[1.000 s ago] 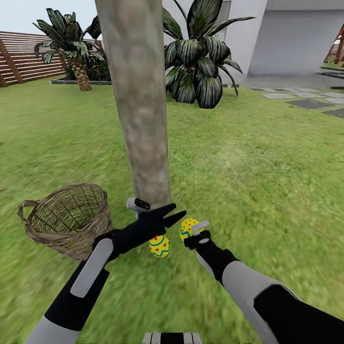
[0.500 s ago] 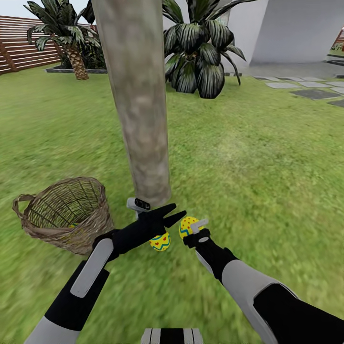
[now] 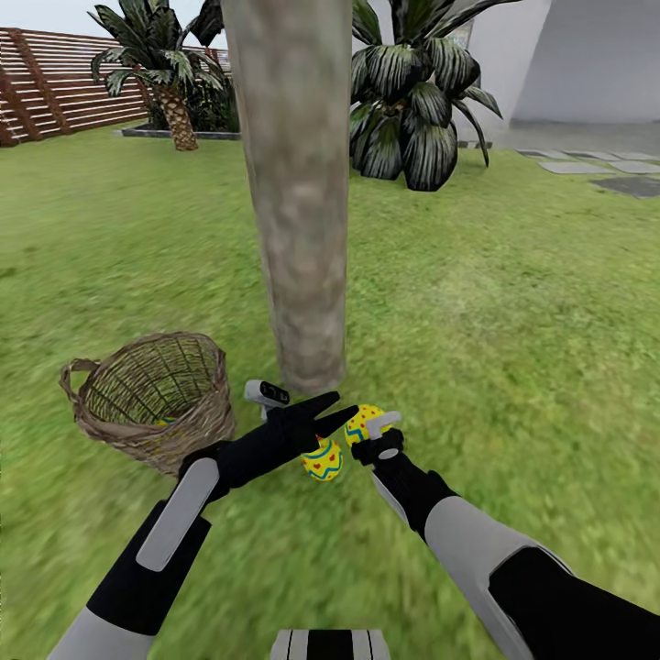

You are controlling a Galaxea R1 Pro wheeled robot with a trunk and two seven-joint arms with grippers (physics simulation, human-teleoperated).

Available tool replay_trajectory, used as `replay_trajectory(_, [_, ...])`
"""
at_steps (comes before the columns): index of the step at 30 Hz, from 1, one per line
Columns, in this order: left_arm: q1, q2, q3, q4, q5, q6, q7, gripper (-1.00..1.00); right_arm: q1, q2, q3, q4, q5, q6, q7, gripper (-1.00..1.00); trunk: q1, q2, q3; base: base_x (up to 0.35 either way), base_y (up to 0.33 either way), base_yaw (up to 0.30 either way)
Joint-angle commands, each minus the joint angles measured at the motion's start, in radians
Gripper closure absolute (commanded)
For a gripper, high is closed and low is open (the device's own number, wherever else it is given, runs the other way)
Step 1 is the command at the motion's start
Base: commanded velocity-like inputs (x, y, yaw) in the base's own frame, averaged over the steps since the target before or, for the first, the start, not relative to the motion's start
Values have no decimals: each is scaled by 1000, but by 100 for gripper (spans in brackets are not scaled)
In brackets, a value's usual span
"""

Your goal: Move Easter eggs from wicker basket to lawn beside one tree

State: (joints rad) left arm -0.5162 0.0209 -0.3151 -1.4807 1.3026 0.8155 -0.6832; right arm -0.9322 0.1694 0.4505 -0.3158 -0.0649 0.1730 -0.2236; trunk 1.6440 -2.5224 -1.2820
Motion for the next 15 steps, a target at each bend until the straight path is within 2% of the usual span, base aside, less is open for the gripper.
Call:
replay_trajectory(1, [-1,1,-1,0,6,5,1,-100,0,-1,8,-2,-7,7,-8,100,0,0,-1,0,0,40])
replay_trajectory(3, [-1,1,-2,0,6,5,1,-100,0,-1,8,-2,-7,7,-8,100,0,0,-1,33,0,14])
replay_trajectory(9, [-1,1,-2,0,6,5,0,-100,0,-1,8,-2,-7,7,-7,100,0,0,-1,253,0,1])
replay_trajectory(12, [-1,1,-2,-1,6,5,0,-100,0,-1,8,-2,-7,8,-6,100,0,0,-1,29,0,0])
replay_trajectory(15, [-1,1,-3,-1,6,5,1,-100,0,-1,8,-2,-7,5,-6,100,1,-1,-12,2,0,0])
